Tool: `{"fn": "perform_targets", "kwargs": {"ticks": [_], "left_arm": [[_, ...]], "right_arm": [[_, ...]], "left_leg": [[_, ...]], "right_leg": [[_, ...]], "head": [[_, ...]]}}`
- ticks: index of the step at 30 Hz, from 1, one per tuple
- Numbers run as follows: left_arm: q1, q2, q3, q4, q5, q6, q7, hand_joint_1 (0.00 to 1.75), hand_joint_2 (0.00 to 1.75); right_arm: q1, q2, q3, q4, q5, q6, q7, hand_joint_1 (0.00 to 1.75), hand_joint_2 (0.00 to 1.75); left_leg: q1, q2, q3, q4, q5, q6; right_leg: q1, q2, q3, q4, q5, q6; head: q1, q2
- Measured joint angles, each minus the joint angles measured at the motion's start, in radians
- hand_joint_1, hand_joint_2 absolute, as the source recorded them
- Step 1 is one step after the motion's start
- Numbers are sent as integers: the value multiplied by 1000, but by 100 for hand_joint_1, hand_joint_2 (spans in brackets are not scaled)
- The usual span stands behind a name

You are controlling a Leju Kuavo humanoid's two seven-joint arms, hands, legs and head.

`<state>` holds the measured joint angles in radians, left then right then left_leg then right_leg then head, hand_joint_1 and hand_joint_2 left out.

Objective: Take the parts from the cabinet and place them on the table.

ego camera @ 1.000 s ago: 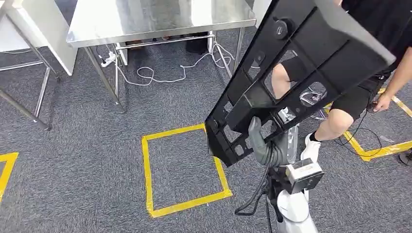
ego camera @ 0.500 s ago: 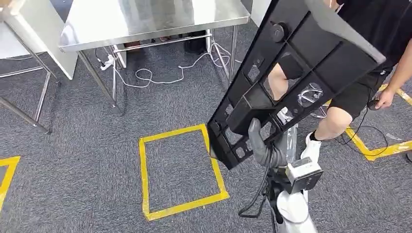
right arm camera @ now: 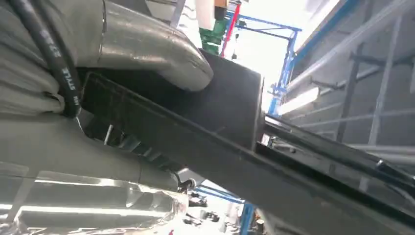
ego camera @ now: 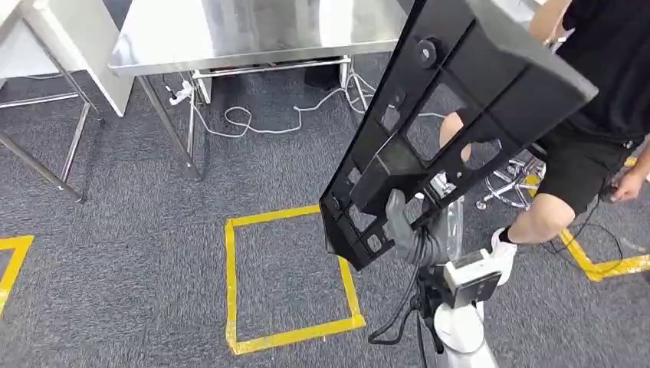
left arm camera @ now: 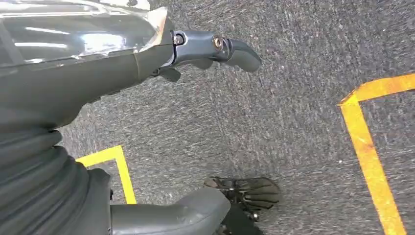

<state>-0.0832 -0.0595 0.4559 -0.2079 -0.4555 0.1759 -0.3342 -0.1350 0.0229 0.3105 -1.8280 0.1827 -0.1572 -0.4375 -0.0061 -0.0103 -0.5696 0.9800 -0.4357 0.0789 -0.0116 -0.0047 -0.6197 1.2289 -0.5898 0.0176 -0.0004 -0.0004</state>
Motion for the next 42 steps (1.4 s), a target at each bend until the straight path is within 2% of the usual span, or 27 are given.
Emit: {"fn": "perform_targets", "kwargs": {"ticks": [2,3,4,6,7,8,10,12,14,16,17,18,19,21,22,23,26,28,29,31,33,34,35,37,39,41,42], "left_arm": [[3,-1,0,0,-1,-1,2,0,175],[5,-2,0,0,-1,-1,2,0,175],[6,-3,0,0,-1,-1,2,0,175],[6,-5,0,0,-1,-1,2,0,175],[7,-5,1,0,-1,-1,2,0,175],[6,-5,2,0,-1,-1,2,0,175],[9,-5,2,0,-1,-1,0,0,175],[9,-4,2,0,-1,-2,-9,0,175],[9,-6,3,0,-1,-5,-14,0,175],[12,-5,3,0,-1,-5,-14,0,175],[15,-5,3,0,-1,-5,-14,0,175],[16,-5,4,0,-1,-6,-14,0,175],[15,-5,4,0,-1,-6,-15,0,175],[16,-4,7,0,-1,-6,-15,0,175],[16,-2,9,0,-1,-6,-16,0,175],[14,-2,9,0,-1,-7,-16,0,175],[17,-1,9,0,-2,-7,-17,0,175],[15,-1,10,0,-4,-7,-17,0,175],[14,-1,10,0,-5,-7,-16,0,175],[13,-1,10,0,-5,-7,-16,0,175],[15,-1,10,0,-5,-7,-15,0,175],[16,-2,10,0,-5,-7,-15,0,175],[15,-2,10,0,-5,-7,-15,0,175],[15,-5,10,0,-5,-6,-15,0,175],[13,-5,12,0,-5,-4,-14,0,175],[15,-5,16,0,-6,-1,-13,0,175],[13,-3,19,0,-6,-1,-13,0,175]], "right_arm": [[4,-1,0,4,0,2,0,175,175],[5,-1,0,5,0,2,0,175,175],[5,-1,0,5,0,3,0,175,175],[4,-1,0,5,0,3,0,175,175],[4,-1,1,8,0,4,0,175,175],[2,-1,3,9,-1,5,0,175,175],[6,-1,3,9,-1,6,0,175,175],[7,0,4,9,-2,7,-2,175,175],[6,1,4,9,-3,7,-5,175,175],[9,1,4,9,-3,7,-5,175,175],[11,1,4,10,-3,7,-5,175,175],[12,1,4,10,-3,7,-5,175,175],[12,1,4,10,-3,7,-5,175,175],[12,1,4,10,-3,7,-5,175,175],[12,1,4,10,-3,7,-6,175,175],[10,0,3,10,-3,7,-7,175,175],[12,-1,3,10,-8,7,-10,175,175],[10,-4,3,10,-13,7,-12,175,175],[8,-5,3,10,-14,7,-13,175,175],[11,-9,3,10,-15,7,-13,175,175],[11,-11,3,10,-15,7,-13,175,175],[11,-11,3,10,-16,7,-13,175,175],[11,-11,3,10,-16,7,-13,175,175],[11,-13,3,10,-16,7,-13,175,175],[8,-14,5,13,-18,7,-11,175,175],[6,-15,5,12,-19,7,-12,175,175],[6,-15,6,13,-21,7,-12,175,175]], "left_leg": [[0,-8,6,1,-11,-8],[1,-11,14,1,-18,-12],[2,-14,26,2,-26,-17],[6,-18,49,3,-45,-29],[0,-20,49,8,-55,-37],[-1,-21,48,9,-61,-42],[-1,-18,50,16,-63,-54],[5,-12,33,47,-66,-60],[10,0,-50,190,-76,-74],[16,5,-143,315,-150,-86],[18,6,-171,336,-167,-88],[18,7,-176,316,-152,-87],[18,7,-163,261,-114,-84],[17,8,-95,84,7,-71],[12,11,-77,39,36,-62],[4,15,-84,38,-4,-57],[0,7,-66,21,12,-34],[5,6,-31,13,14,-24],[5,5,-27,13,9,-17],[4,2,-19,13,-1,-9],[4,-3,-3,13,-16,-11],[4,-6,8,13,-24,-12],[4,-9,22,13,-34,-15],[3,-12,36,13,-52,-21],[-8,-13,44,21,-81,-35],[-8,-12,62,38,-91,-41],[-5,-11,66,39,-101,-46]], "right_leg": [[-2,1,-79,85,-30,16],[-3,1,-84,61,-10,25],[-6,1,-64,-9,37,44],[-14,1,-5,-185,146,65],[-11,0,-5,-212,161,51],[-7,-3,-2,-215,131,18],[-8,0,6,-216,152,-4],[-17,3,25,-220,149,-11],[-16,0,39,-220,137,-28],[-14,1,51,-220,121,-30],[-13,2,59,-220,115,-30],[-13,3,70,-220,107,-29],[-12,3,81,-221,98,-28],[-11,2,108,-223,80,-23],[-11,2,112,-224,72,-19],[-6,4,118,-232,68,-11],[3,3,136,-229,73,10],[2,3,114,-170,55,13],[1,4,72,-96,41,4],[1,4,-27,43,-11,3],[1,4,-86,83,-57,2],[1,4,-85,46,-47,11],[1,4,-68,-23,-6,22],[2,4,-26,-179,120,45],[0,-3,-18,-208,119,12],[-12,0,-11,-217,146,3],[-18,1,12,-213,152,-8]], "head": [[1,0],[0,0],[1,0],[2,0],[3,0],[6,0],[3,0],[3,0],[-3,0],[-3,0],[-3,0],[-4,0],[-3,0],[-3,0],[-1,0],[0,0],[-3,0],[-2,0],[-2,0],[0,0],[-1,0],[0,0],[0,0],[1,0],[1,0],[-1,0],[-9,0]]}}
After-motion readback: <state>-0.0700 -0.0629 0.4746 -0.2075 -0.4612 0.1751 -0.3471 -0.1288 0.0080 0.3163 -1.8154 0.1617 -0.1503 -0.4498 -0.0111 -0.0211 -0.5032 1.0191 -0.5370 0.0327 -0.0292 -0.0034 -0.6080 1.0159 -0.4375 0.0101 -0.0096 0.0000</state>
